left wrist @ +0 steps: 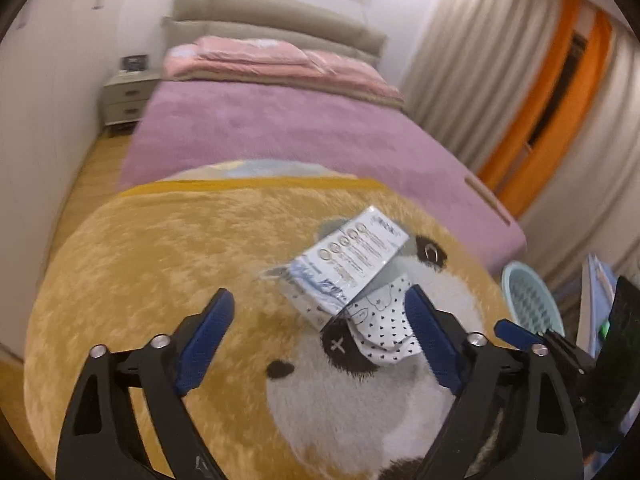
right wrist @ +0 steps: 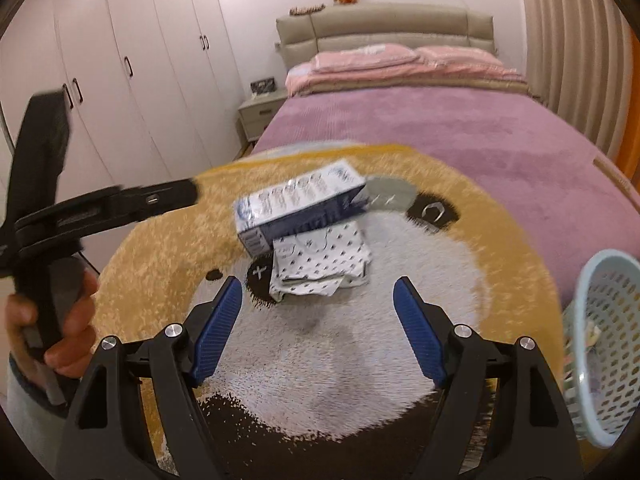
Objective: Collect trash
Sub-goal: 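Grasp the white milk carton with the left tool while the right grasps the polka-dot packet, then carry the milk carton and polka-dot packet over the blue basket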
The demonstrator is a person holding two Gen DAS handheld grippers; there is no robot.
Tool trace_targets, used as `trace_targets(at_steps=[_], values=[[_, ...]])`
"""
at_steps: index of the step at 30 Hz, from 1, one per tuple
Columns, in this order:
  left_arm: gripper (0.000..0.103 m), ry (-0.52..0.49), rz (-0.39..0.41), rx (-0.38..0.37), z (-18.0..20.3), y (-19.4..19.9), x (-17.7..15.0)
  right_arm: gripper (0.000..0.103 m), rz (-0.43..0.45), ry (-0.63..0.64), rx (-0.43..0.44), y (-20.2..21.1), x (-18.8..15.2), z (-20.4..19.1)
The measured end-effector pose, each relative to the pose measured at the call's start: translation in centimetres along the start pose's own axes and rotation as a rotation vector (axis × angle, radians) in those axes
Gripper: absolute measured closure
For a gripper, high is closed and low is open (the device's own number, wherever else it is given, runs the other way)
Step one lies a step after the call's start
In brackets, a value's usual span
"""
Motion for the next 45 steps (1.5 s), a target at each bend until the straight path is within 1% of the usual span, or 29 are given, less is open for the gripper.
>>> trace_targets(at_steps=[2,3,5,7,10,14,15,16,17,18,20,25,31,33,35,36,38,42,44,45], values=[[0.017,-0.038,-0.028,0.015,0.0,-1.6,0.0,0.029,-0.01,-0.001,-0.003,-0.6,-0.3,0.1],[0.017,-0.07,-0.045,0.014,0.3,-2.5,0.2,0.029,-0.012,-0.003,-0.006,-0.8,-0.4,0.2],[0.017,-0.098,-0.068,0.021,0.5,-3.7,0.4,0.029,-0.015,-0.013,-0.012,-1.1,-0.2,0.6],[0.016,-0.132,-0.112,0.014,1.0,-5.4,0.4,0.029,-0.017,-0.022,-0.013,-1.3,0.0,0.9],[0.016,-0.155,-0.144,0.031,1.3,-7.1,0.5,0.029,-0.022,-0.025,-0.017,-1.5,0.2,1.2],[0.022,-0.16,-0.192,0.043,1.5,-8.8,0.5,0.029,-0.046,-0.03,-0.015,-2.2,0.1,1.3],[0.023,-0.166,-0.192,0.049,1.5,-8.8,0.5,0.029,-0.056,-0.037,-0.012,-2.5,0.0,1.3],[0.028,-0.182,-0.189,0.058,1.7,-8.7,0.4,0.029,-0.069,-0.048,-0.002,-2.7,-0.2,1.3],[0.043,-0.191,-0.19,0.064,1.7,-8.7,0.3,0.029,-0.08,-0.059,0.007,-3.0,-0.4,1.4],[0.044,-0.198,-0.189,0.077,1.6,-8.4,0.1,0.029,-0.09,-0.069,0.018,-3.3,-0.6,1.3],[0.045,-0.178,-0.179,0.082,1.2,-8.0,0.1,0.03,-0.107,-0.086,0.038,-3.8,-0.9,1.2],[0.046,-0.104,-0.107,0.071,0.0,-5.3,0.3,0.049,-0.174,-0.135,0.102,-5.7,-1.6,0.7],[0.047,-0.04,-0.052,0.077,-1.4,-1.9,-0.2,0.049,-0.168,-0.158,0.096,-6.7,-0.6,0.6],[0.047,-0.025,-0.038,0.078,-1.7,-1.2,-0.4,0.048,-0.171,-0.153,0.082,-7.3,-0.1,0.4],[0.047,-0.014,-0.029,0.076,-2.1,-0.7,-0.7,0.043,-0.164,-0.153,0.069,-7.7,0.5,0.3],[0.047,-0.005,-0.024,0.075,-2.3,-0.4,-0.8,0.037,-0.162,-0.164,0.072,-7.9,0.7,0.2],[0.047,0.008,-0.02,0.077,-2.6,-0.1,-1.1,0.034,-0.154,-0.186,0.08,-8.1,1.0,0.4],[0.047,0.04,-0.022,0.067,-3.2,-0.1,-1.7,0.034,-0.141,-0.187,0.058,-8.9,2.1,0.8],[0.047,0.054,-0.019,0.063,-3.1,-0.2,-2.0,0.035,-0.137,-0.175,0.023,-9.5,2.7,1.0],[0.047,0.057,-0.018,0.062,-3.1,-0.3,-2.1,0.041,-0.135,-0.166,0.004,-9.7,2.8,1.1]])
Point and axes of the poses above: each gripper's, at about its wrist camera, not at the fingertips, and y roughly against the way its jaws point, z to its right, x to its top, the point moved 10 cm from there along -y, roughly the way its jaws point, and after that the axes turned 1 degree about -z, right-handed, at the moved point
